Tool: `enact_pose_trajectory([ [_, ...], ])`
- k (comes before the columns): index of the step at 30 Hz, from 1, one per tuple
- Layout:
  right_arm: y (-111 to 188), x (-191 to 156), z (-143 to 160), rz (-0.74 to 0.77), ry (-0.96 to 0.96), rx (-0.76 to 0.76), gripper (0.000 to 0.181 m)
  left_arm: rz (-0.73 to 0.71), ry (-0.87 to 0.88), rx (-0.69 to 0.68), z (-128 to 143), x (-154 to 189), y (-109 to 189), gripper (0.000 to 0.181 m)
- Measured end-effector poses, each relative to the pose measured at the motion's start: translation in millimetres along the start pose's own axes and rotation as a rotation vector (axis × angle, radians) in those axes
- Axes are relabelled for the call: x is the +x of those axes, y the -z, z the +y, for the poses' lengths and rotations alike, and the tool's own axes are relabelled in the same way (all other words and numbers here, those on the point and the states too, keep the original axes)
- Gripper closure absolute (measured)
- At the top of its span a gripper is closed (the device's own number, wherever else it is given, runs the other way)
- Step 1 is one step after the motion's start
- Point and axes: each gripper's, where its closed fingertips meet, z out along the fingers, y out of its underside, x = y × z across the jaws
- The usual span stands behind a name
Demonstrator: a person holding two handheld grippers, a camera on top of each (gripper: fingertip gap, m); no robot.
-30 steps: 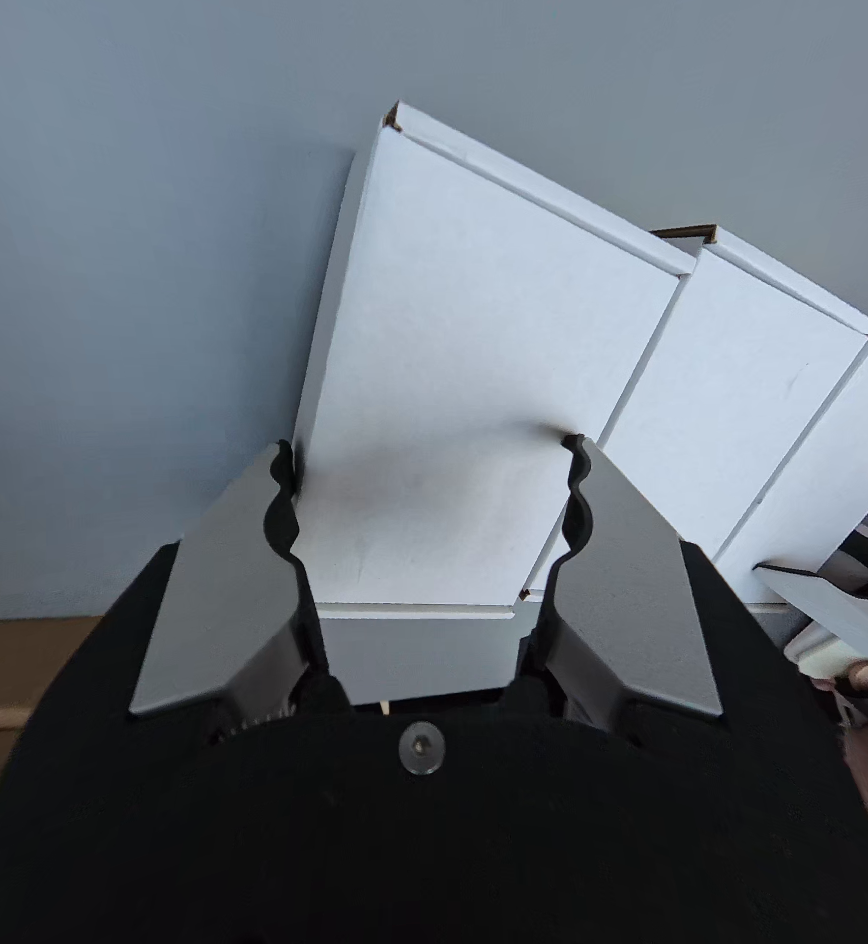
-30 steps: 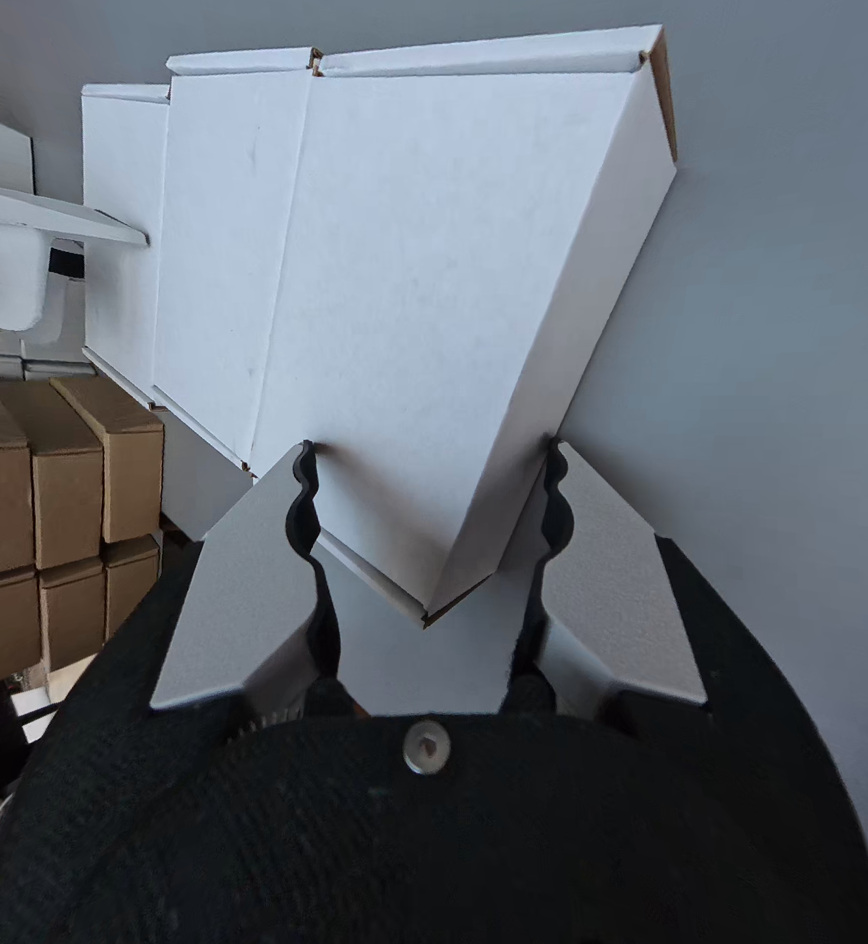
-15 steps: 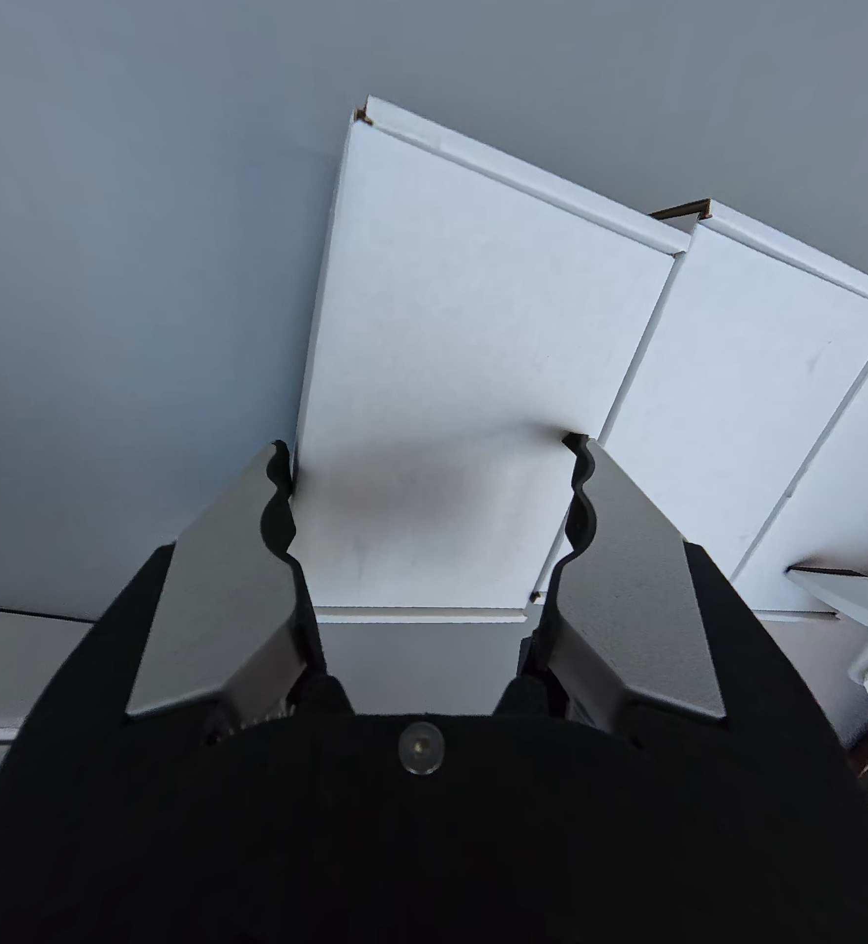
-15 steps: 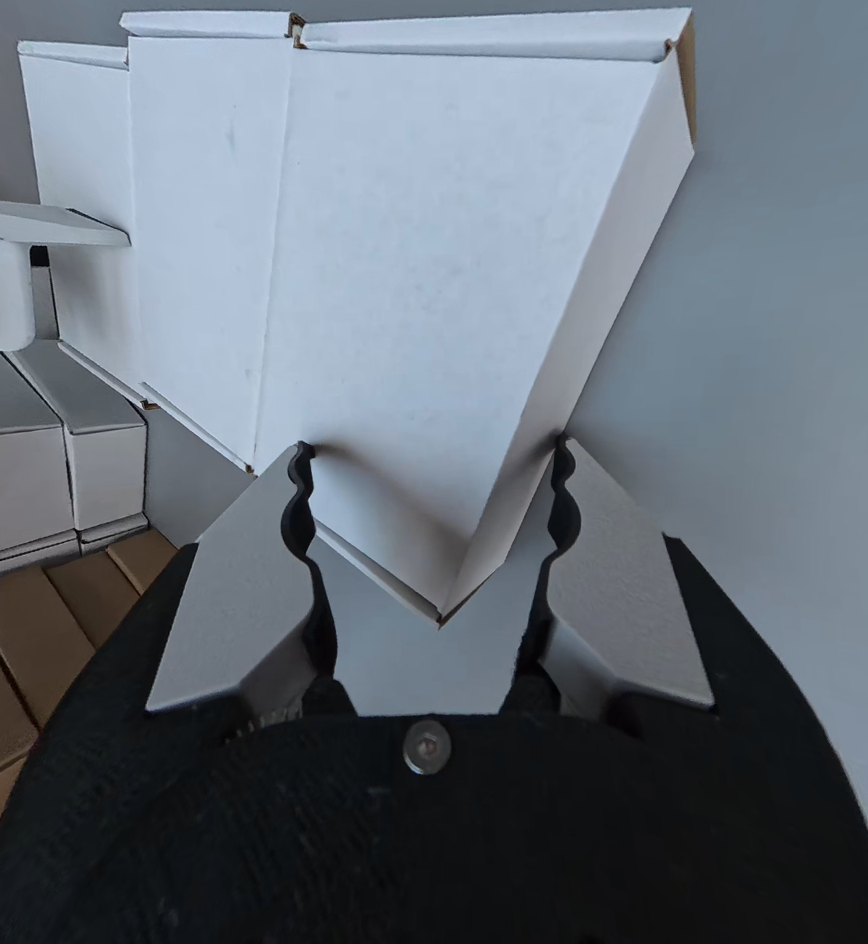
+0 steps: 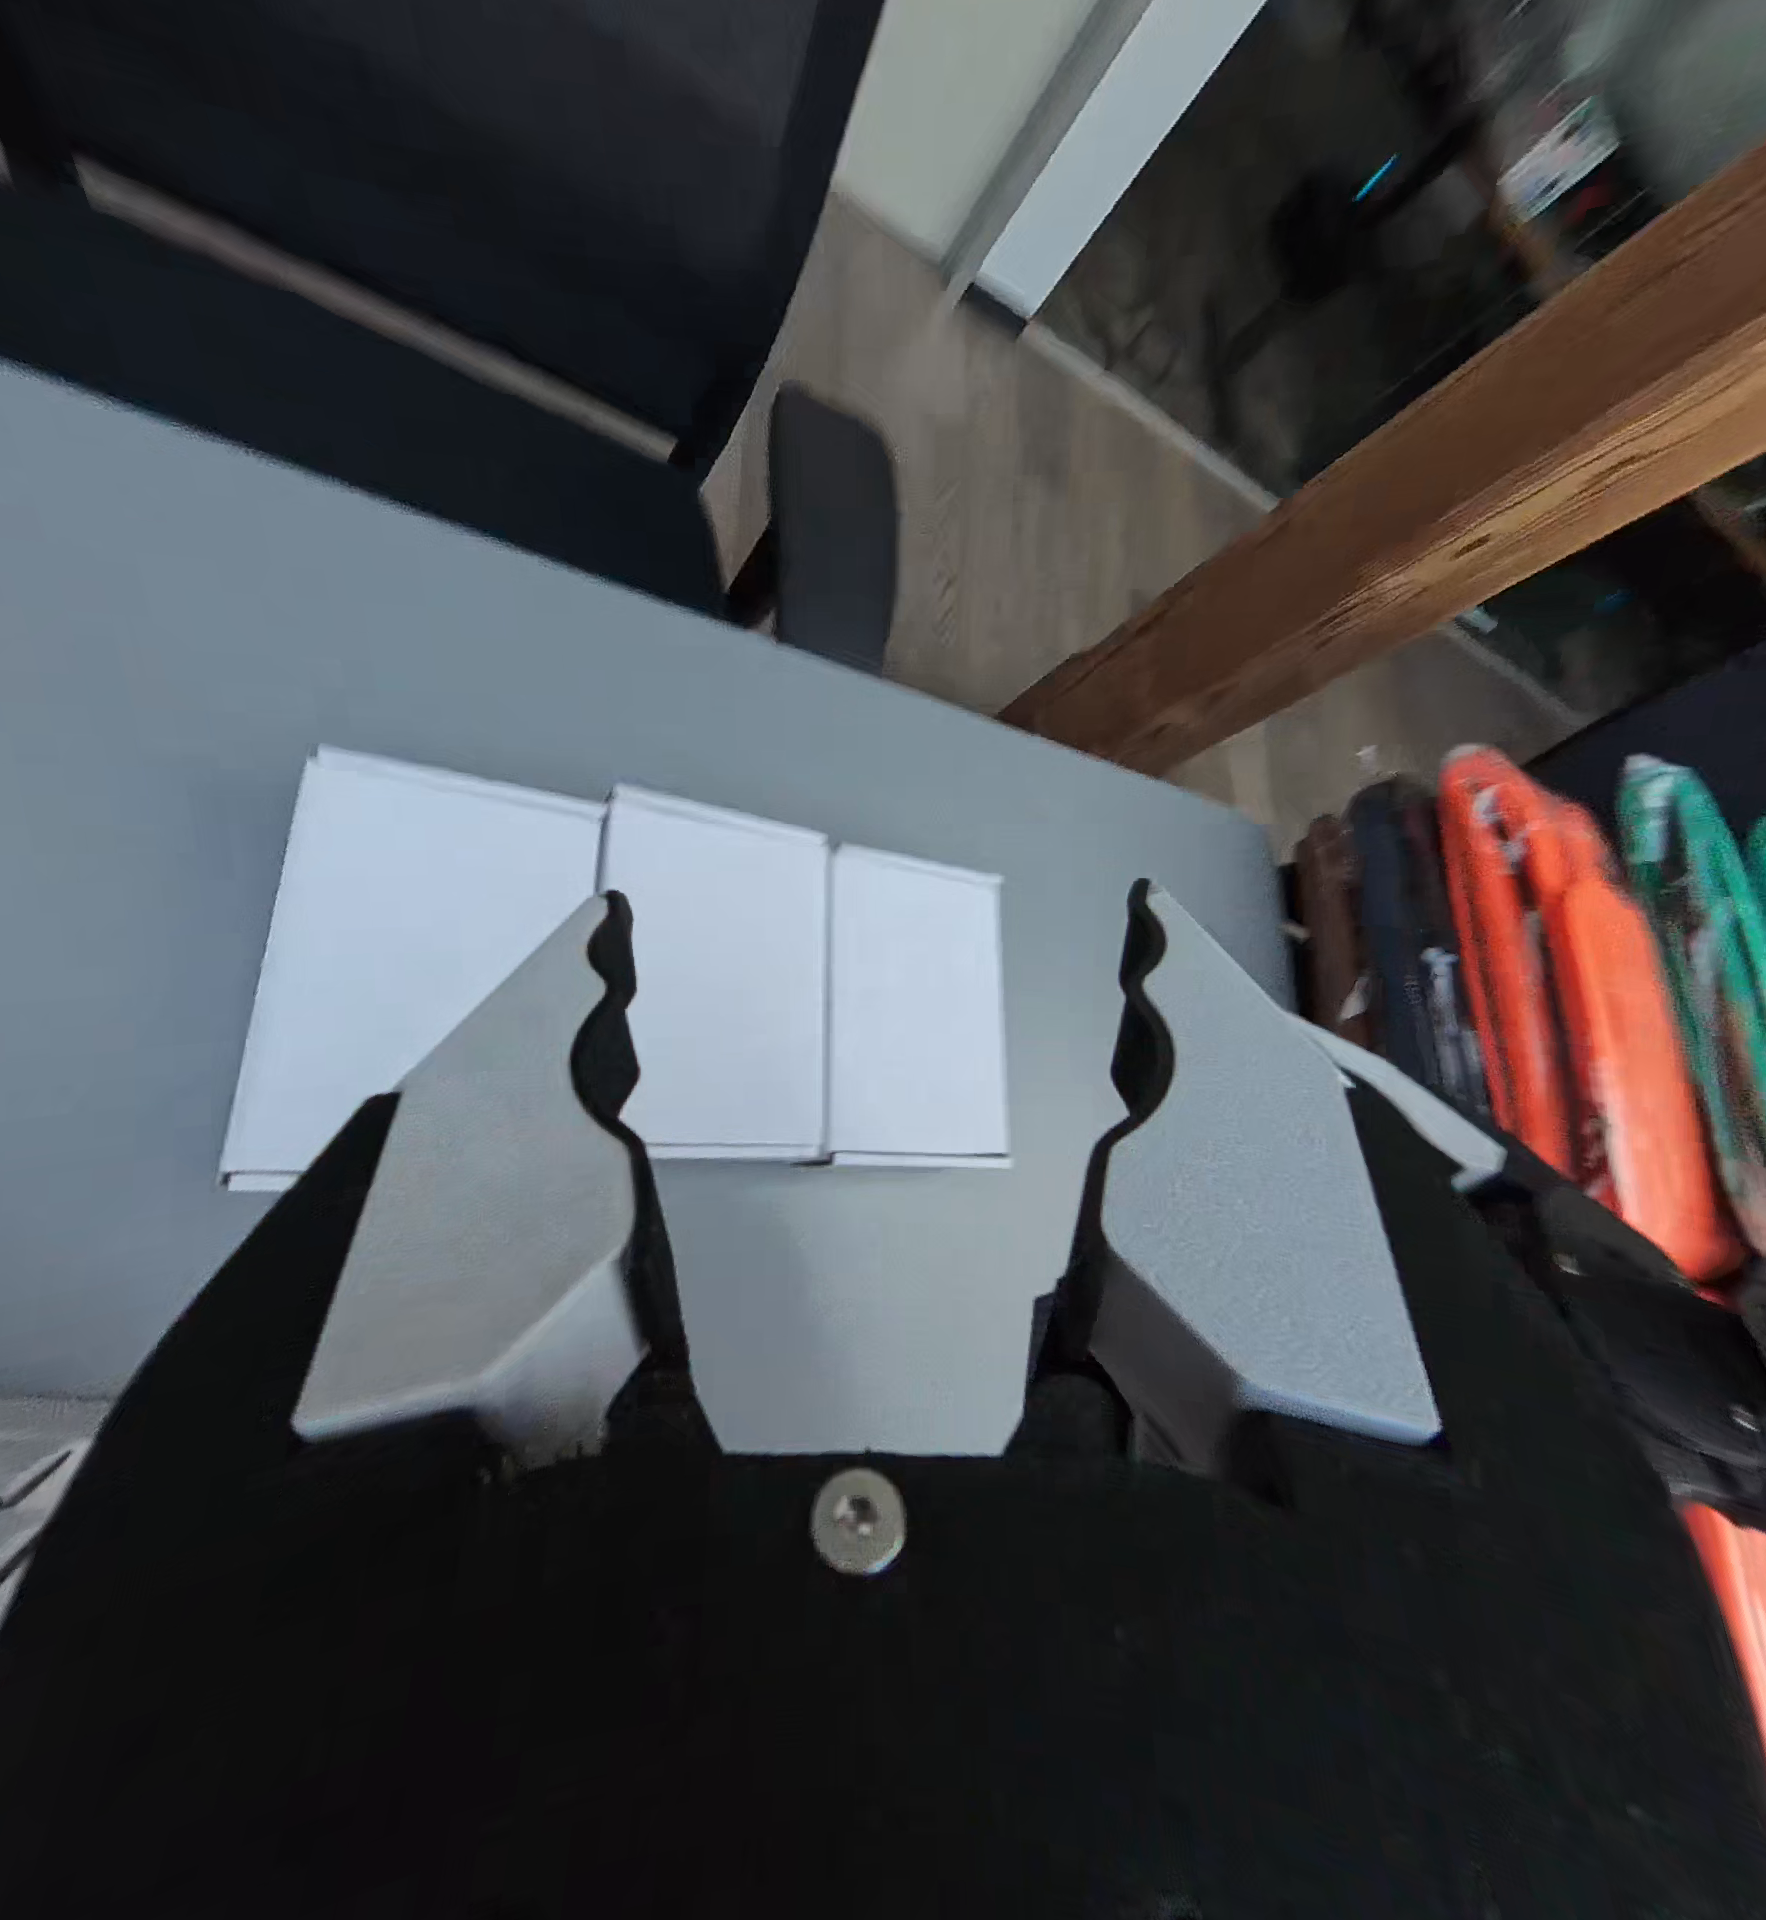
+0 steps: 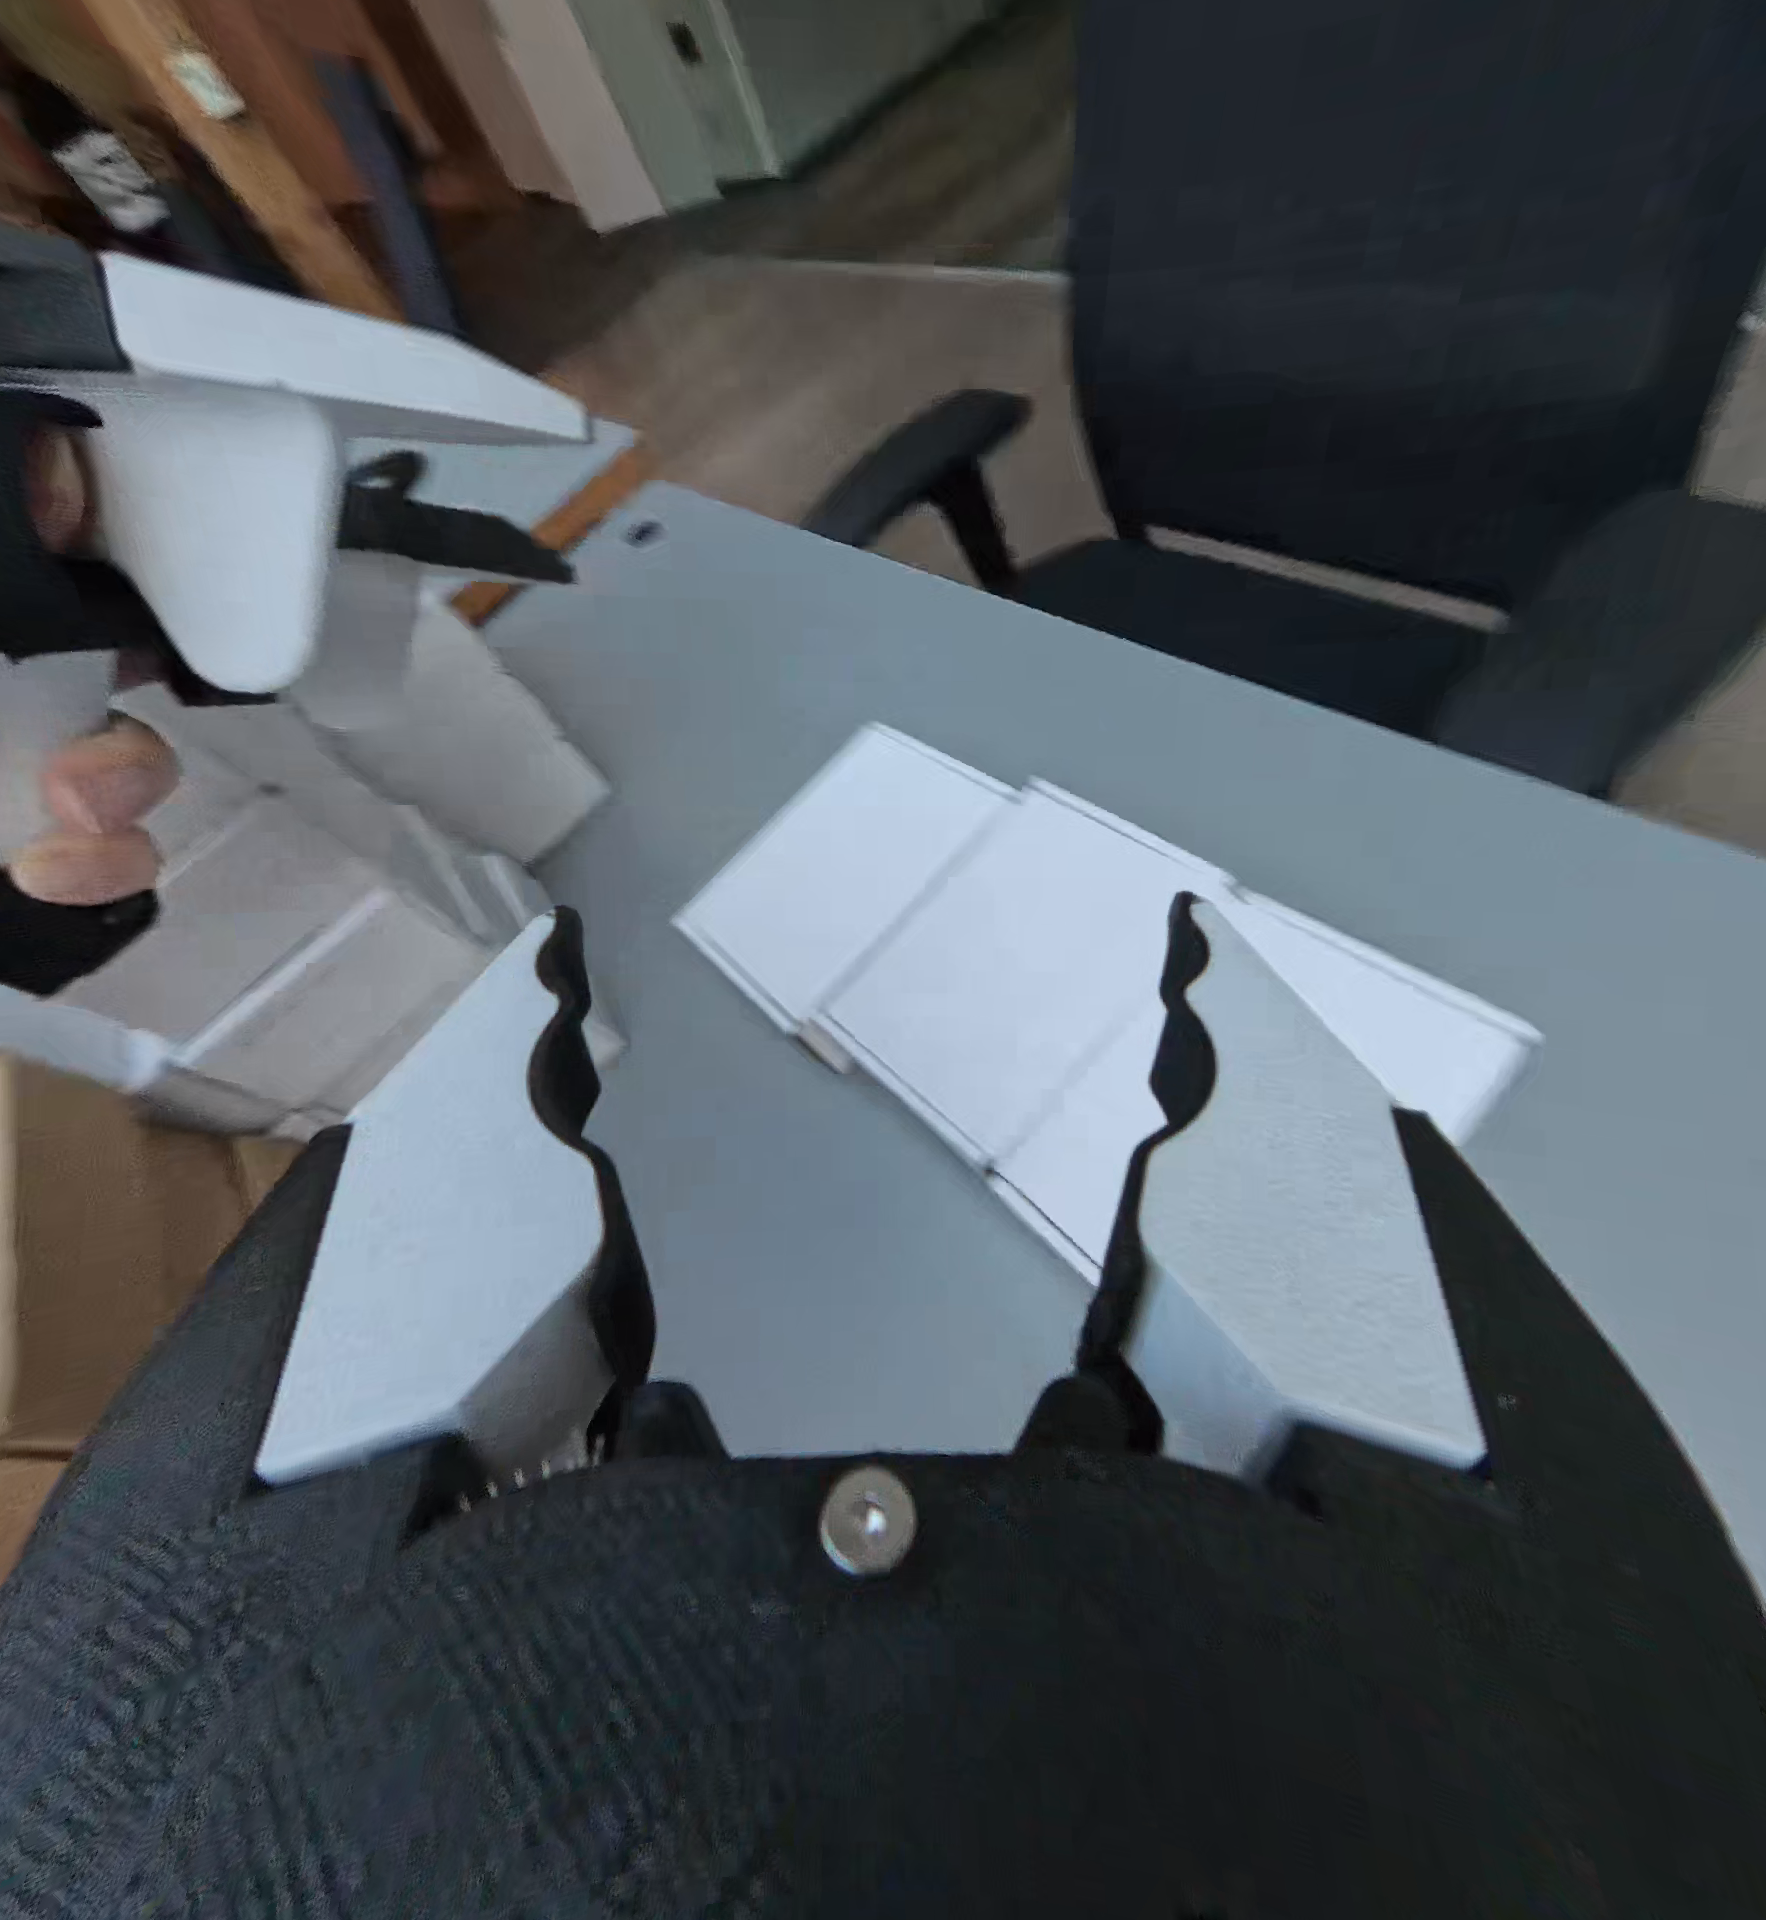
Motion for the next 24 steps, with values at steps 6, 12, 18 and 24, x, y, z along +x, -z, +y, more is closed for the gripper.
enact_pose_trajectory([
  [6, -31.4, -228.6, -48.0, -0.48, 0.351, -0.23, 0.057, 0.026, -0.165, 0.465, -27.7, 40.4, 244.1, 0.096],
  [12, -128.6, -311.9, -13.2, -0.372, 0.711, -0.65, 0.037, -0.124, -0.257, 0.569, 20.6, -42.3, 415.2, 0.098],
  [18, -168.4, -333.4, 33.6, -0.277, 0.746, -1.006, 0.031, -0.051, -0.112, 0.509, 76.9, -106.1, 499.0, 0.1],
  [24, -176.9, -322.8, 31.6, -0.175, 0.72, -1.097, 0.047, -0.081, -0.055, 0.521, 116.9, -148.8, 547.4, 0.106],
])
